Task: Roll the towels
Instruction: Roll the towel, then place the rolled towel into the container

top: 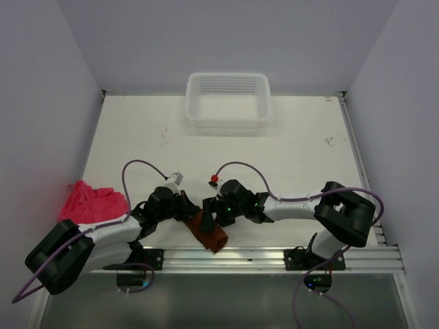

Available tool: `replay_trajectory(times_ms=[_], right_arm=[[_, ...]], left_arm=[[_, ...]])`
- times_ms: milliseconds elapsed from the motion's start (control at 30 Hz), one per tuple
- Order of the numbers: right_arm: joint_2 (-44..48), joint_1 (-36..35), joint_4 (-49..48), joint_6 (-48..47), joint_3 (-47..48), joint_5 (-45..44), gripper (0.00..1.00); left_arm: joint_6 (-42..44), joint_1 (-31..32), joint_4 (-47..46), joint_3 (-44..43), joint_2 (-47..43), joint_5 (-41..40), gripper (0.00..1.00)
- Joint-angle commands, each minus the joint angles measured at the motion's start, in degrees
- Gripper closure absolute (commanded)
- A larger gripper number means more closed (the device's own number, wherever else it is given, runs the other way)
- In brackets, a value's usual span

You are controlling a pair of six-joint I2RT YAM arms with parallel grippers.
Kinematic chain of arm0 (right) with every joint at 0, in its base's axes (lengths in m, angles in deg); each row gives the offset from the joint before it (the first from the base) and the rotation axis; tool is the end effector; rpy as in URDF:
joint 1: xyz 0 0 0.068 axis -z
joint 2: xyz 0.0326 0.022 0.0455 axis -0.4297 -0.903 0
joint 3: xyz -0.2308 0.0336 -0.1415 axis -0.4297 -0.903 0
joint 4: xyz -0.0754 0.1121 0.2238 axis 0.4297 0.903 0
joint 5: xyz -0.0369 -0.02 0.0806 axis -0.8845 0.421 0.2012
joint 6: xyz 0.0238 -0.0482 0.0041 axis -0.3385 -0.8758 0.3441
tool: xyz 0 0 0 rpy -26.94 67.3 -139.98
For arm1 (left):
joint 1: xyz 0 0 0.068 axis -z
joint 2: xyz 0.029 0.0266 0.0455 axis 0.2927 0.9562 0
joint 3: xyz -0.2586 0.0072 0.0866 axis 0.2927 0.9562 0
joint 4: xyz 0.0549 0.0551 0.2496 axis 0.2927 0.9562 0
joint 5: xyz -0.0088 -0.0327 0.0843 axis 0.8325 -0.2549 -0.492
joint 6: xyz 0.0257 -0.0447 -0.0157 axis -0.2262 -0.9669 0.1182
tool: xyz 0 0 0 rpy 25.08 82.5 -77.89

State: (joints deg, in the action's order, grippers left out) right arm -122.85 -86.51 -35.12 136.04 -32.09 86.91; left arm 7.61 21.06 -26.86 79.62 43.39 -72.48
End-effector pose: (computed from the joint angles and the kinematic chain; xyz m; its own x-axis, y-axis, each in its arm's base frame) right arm 0.1373 0.2703 0.1525 -0.9133 -0.1944 -0.3578 -0.3987 0.6062 0.6881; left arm 0.1351 -0.1134 0.1177 -0.8421 -0.2923 -0.4532 0.1163 0.7221 -0.6819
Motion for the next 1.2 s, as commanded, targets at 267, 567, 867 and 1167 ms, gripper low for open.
replay_trajectory(times_ms=[267,567,867,1167], right_arm=[[-5.1,-7.2,13.0,-5.0,6.3,-10.4,0.30],[-5.8,-12.7,25.8,-9.0,14.3,-26.7,0.86],[-4.7,-12.7,37.7,-15.1,20.7,-44.5,1.00],[-5.6,-5.0,39.3,-25.3,30.7,-51.7,1.00]], left_arm=[[1.4,0.5,8.9,3.2,0.5,-2.9,0.98],[2.2,0.6,11.8,-0.7,0.6,-3.5,0.98],[8.1,-4.2,18.2,-14.6,4.2,-4.4,0.87],[16.4,-14.8,28.6,-31.8,6.8,-4.2,0.82]])
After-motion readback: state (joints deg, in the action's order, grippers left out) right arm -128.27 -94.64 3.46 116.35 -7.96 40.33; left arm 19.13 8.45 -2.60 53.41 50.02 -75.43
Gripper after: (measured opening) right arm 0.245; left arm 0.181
